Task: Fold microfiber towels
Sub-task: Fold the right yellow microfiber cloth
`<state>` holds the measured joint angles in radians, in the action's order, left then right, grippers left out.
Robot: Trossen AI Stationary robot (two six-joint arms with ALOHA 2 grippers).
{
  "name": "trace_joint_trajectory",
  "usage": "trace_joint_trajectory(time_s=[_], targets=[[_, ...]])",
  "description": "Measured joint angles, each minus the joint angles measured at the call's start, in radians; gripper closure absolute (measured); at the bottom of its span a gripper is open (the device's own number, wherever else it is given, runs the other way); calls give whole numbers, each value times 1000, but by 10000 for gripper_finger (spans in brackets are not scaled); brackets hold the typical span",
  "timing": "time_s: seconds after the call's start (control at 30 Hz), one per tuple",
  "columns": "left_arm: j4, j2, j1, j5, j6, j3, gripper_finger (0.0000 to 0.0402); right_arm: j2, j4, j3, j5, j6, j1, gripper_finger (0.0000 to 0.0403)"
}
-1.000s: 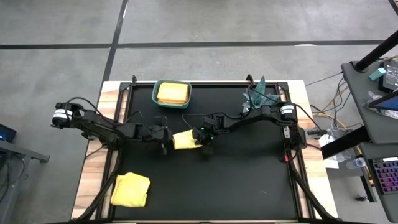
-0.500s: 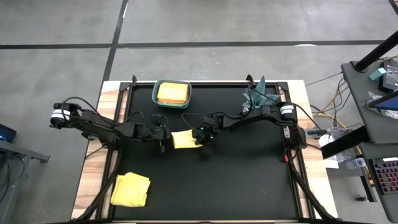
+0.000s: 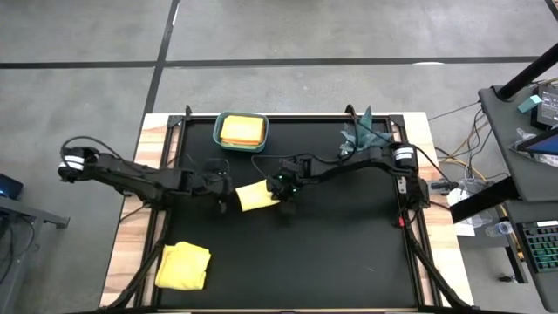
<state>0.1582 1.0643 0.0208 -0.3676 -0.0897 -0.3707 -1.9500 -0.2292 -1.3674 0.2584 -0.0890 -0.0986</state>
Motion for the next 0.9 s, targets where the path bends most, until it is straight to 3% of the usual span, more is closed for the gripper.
trace_joint_trajectory(time_s=[0.27,0.5,0.57,0.67,0.8,0.9], targets=[[19,-116,0,0,-4,-1,260,64,-24,0,-76,-28,0,394],[10,-149,0,-8,2,-2,260,65,27,0,-79,-53,0,394],[-52,-153,0,39,4,-3,260,63,58,1,-79,-52,0,394],[-231,-137,3,197,30,15,262,57,153,20,-79,-55,0,394],[-339,-47,24,214,84,40,282,28,304,54,-87,-64,0,394],[-427,47,54,218,85,40,309,-19,394,69,-153,-66,0,394]])
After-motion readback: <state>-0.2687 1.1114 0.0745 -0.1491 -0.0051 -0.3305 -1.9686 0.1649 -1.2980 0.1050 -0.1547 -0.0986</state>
